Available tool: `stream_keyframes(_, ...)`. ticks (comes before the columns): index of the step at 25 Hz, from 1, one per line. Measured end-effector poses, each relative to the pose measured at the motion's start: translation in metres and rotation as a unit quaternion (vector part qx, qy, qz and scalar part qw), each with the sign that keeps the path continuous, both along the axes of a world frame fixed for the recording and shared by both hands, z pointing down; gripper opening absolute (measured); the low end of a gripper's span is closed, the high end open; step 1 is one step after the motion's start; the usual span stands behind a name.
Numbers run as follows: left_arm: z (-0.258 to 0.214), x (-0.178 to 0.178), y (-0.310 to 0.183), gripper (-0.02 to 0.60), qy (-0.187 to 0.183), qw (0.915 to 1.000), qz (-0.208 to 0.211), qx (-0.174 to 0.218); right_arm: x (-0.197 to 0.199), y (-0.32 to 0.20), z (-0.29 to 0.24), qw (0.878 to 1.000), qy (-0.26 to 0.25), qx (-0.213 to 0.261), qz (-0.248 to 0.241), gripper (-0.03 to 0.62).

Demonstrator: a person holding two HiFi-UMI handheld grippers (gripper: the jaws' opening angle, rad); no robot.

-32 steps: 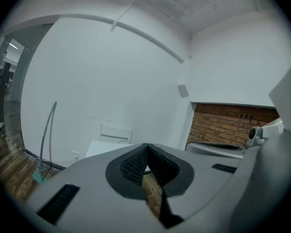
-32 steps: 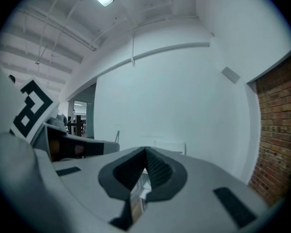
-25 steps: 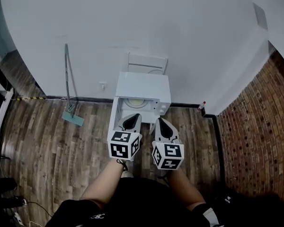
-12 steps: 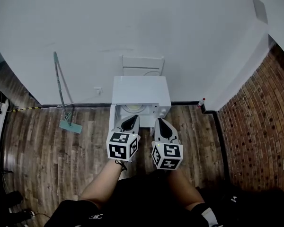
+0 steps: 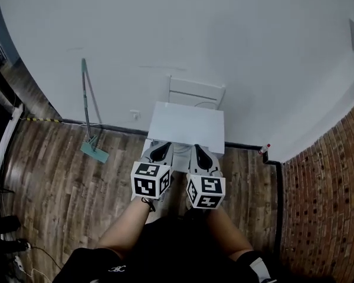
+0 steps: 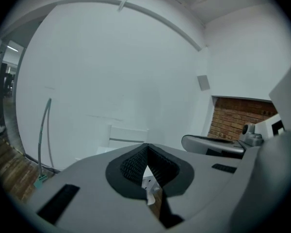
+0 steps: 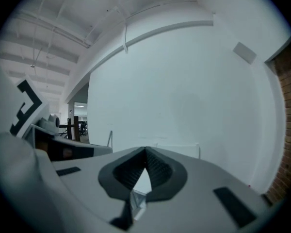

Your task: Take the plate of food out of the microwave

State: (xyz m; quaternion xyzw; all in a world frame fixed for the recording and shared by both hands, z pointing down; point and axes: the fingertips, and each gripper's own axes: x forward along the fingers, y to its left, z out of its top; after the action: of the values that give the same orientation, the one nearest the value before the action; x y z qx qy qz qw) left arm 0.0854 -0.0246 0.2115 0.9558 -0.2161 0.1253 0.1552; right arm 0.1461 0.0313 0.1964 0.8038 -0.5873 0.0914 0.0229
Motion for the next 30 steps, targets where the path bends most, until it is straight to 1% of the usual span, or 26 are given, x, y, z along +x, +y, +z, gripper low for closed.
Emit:
stream_keyframes(5,-0.001,0.028,-0.033,0.0,0.002,0.9987,-0.049,-0.011,0.042,-0.045,-0.013,0.999,-0.004,0.01,-0.046,0.008)
stream_keyframes(10,0.016,0.048,-0.055,-0.001,-0.009,0.9944,-0.101,-0.029,0.065,-0.078,0.004,0.995,-0.015,-0.011,-0.102,0.008)
stream_keyframes(14,0.031,0.057,-0.067,0.0,-0.003,0.9874,-0.149,-0.054,0.074,-0.095,0.015,0.988,-0.009,-0.029,-0.152,0.009)
stream_keyframes(18,0.059,0.061,-0.062,-0.002,0.002,0.9774,-0.192,-0.09,0.082,-0.104,0.037,0.979,-0.014,-0.058,-0.193,0.008)
stream_keyframes(20,0.077,0.061,-0.057,-0.001,0.002,0.972,-0.206,-0.113,0.081,-0.109,0.05,0.976,-0.019,-0.073,-0.204,0.008)
stream_keyframes(23,0.107,0.056,-0.047,0.0,0.002,0.9634,-0.222,-0.15,0.067,-0.107,0.072,0.968,-0.024,-0.101,-0.227,0.008)
stream_keyframes(28,0.158,0.049,-0.036,0.0,-0.001,0.9522,-0.233,-0.198,0.043,-0.101,0.121,0.954,-0.01,-0.153,-0.259,0.008)
stream_keyframes(30,0.181,0.045,-0.035,-0.001,-0.004,0.9464,-0.239,-0.217,0.036,-0.096,0.143,0.946,-0.004,-0.176,-0.271,0.008)
